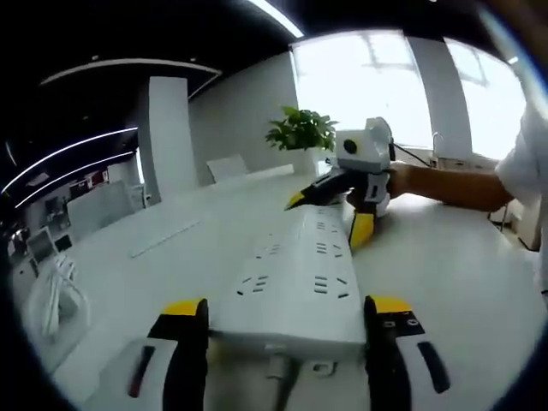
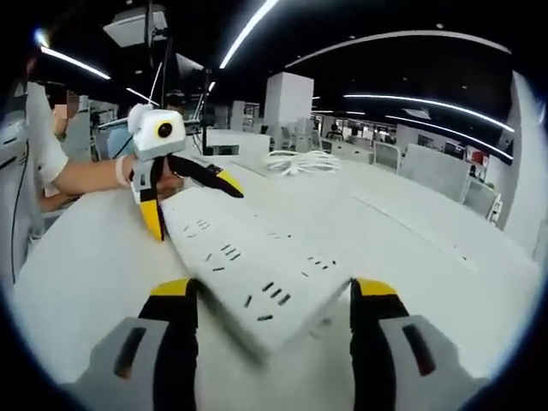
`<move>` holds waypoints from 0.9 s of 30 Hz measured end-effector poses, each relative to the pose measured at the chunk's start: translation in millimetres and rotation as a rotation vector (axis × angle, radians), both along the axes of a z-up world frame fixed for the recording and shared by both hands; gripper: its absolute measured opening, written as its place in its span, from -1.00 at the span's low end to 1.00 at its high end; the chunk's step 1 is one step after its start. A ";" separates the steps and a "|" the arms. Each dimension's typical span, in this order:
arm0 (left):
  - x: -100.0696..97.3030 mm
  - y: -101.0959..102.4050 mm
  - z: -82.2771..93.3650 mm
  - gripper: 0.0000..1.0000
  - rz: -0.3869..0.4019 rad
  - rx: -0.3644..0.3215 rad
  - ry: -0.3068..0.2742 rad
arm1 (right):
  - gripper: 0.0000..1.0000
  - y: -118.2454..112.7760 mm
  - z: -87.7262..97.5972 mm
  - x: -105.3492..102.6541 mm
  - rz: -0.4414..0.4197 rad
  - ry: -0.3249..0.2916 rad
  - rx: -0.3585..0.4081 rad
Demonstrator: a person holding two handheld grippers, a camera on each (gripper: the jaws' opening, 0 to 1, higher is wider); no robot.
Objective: Straighten the power strip on the desk, plug the charger into it
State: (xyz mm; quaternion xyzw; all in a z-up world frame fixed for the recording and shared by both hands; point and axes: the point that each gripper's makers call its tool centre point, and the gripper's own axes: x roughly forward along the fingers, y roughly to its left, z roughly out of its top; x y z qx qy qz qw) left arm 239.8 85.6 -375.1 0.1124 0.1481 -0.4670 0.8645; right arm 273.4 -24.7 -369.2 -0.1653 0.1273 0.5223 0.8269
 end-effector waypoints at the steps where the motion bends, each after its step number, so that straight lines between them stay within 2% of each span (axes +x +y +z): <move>1: 0.0 0.0 0.0 0.51 -0.003 -0.001 -0.001 | 0.44 -0.2 0.1 -0.5 -0.002 0.000 0.000; 15: -6.4 0.9 1.1 0.52 -0.063 -0.010 -0.009 | 0.43 -5.0 -0.1 -15.3 -0.025 -0.002 0.003; 27: -4.5 0.0 1.0 0.52 -0.066 -0.014 -0.007 | 0.42 -8.5 -1.0 -14.0 -0.011 -0.005 0.011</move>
